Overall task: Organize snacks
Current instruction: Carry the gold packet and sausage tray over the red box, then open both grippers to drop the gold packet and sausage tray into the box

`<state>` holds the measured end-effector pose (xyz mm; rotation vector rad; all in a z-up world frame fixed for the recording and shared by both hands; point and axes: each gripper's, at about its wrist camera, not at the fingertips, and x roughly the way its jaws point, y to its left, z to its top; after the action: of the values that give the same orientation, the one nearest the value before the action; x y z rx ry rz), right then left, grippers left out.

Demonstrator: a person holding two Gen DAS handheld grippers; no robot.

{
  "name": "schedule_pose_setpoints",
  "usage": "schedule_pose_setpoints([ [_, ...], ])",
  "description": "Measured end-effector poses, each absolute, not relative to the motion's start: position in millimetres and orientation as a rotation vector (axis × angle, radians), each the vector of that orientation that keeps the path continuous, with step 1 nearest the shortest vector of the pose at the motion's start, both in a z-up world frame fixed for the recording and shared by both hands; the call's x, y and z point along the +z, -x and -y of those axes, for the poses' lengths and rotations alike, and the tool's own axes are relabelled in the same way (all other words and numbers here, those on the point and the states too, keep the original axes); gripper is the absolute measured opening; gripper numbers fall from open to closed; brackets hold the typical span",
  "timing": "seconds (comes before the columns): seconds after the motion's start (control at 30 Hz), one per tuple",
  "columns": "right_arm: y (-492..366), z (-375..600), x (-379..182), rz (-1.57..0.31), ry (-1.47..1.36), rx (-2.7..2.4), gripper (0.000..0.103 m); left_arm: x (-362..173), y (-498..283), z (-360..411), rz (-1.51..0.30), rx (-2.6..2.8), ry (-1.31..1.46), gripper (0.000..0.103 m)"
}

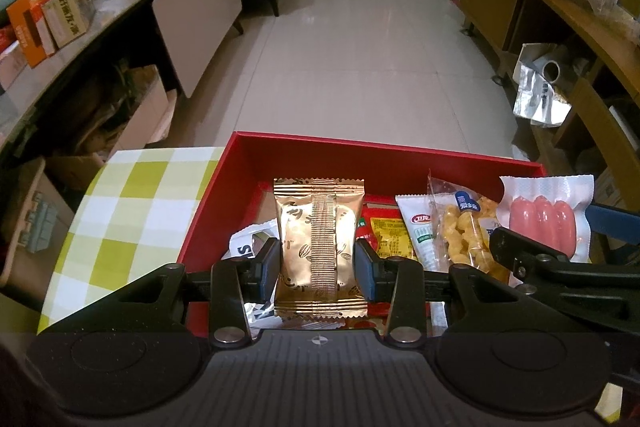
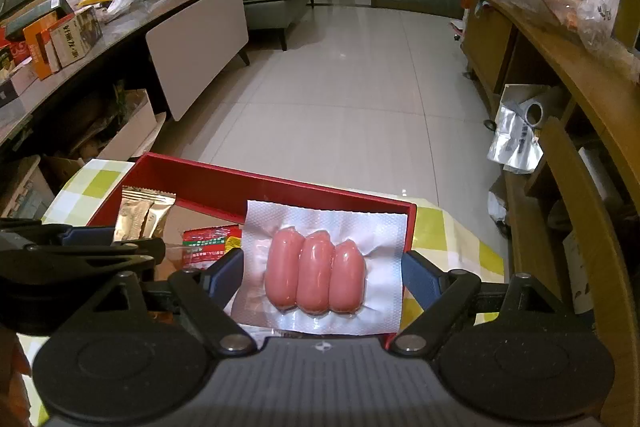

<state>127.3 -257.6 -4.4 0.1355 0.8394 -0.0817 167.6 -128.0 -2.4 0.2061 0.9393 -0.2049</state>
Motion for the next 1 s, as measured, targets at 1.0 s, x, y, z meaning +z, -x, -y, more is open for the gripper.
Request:
schedule_pose_setpoints([
  [1.0, -108.9, 260.6, 3.0, -0.843, -0.155, -0.126, 0.098, 2.2, -158.0, 124.8, -0.895, -0.177, -0.264, 0.087],
])
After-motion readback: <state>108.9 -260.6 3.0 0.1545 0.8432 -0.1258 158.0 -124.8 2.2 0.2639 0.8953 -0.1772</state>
